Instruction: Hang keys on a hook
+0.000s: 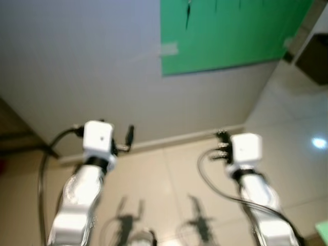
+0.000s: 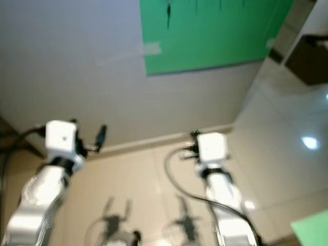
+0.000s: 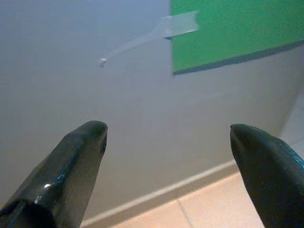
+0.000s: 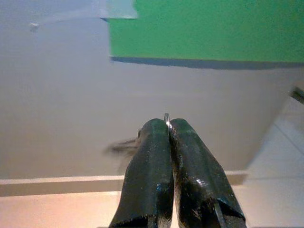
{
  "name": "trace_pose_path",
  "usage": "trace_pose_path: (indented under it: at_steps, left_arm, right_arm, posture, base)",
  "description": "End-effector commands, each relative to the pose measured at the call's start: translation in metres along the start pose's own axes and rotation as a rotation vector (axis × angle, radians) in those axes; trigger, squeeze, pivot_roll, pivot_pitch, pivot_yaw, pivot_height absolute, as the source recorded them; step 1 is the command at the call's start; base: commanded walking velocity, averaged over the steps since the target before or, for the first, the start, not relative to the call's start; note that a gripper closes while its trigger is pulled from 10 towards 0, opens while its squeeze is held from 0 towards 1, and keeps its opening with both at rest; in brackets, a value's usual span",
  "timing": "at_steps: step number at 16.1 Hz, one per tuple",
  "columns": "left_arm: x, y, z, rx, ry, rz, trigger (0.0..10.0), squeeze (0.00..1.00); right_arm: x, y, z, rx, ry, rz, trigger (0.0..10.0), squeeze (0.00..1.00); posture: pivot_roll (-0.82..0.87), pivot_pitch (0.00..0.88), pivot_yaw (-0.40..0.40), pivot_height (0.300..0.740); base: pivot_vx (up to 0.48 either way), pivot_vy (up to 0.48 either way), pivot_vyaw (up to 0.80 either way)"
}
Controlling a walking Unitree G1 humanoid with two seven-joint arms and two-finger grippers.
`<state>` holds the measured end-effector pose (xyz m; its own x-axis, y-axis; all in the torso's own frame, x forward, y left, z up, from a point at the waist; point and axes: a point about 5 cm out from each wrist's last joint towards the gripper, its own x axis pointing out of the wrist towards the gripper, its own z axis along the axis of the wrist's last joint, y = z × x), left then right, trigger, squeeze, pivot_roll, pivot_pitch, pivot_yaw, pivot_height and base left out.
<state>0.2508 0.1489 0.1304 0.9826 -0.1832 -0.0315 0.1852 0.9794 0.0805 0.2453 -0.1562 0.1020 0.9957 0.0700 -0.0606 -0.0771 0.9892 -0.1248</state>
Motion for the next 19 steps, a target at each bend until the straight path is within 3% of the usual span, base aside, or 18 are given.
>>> trace_pose_path:
  at_steps: [1,4,9,14,19]
  left_arm:
    - [0.003,0.0,-0.005,-0.007,0.026,-0.028,10.0,0.0]
    - [0.011,-0.005,-0.003,0.059,-0.004,-0.073,10.0,0.0]
    - [0.017,-0.005,0.004,0.016,-0.062,-0.049,10.0,0.0]
    - [0.02,-0.002,0.005,0.013,-0.074,-0.027,10.0,0.0]
    - [0.021,-0.003,0.004,0.02,-0.079,-0.03,10.0,0.0]
  right_arm:
    - [-0.001,-0.004,0.004,0.014,-0.003,-0.037,10.0,0.0]
    - [0.002,-0.004,0.008,0.012,-0.018,-0.051,10.0,0.0]
    - [0.014,-0.002,0.024,0.032,-0.054,-0.038,10.0,0.0]
    - [0.018,0.004,0.025,-0.015,-0.056,0.002,10.0,0.0]
    - [0.019,0.005,0.023,-0.021,-0.058,0.005,10.0,0.0]
  posture:
    - [-0.1,0.112,0.053,0.74]
    - [-0.11,0.112,0.051,0.74]
    - [-0.12,0.107,0.038,0.74]
    - [-0.12,0.097,0.033,0.74]
    - [-0.12,0.095,0.035,0.74]
  base:
    - [0.247,0.0,0.8]
    - [0.347,0.0,0.53]
    - [0.362,0.0,0.0]
    - [0.386,0.0,0.0]
    - [0.398,0.0,0.75]
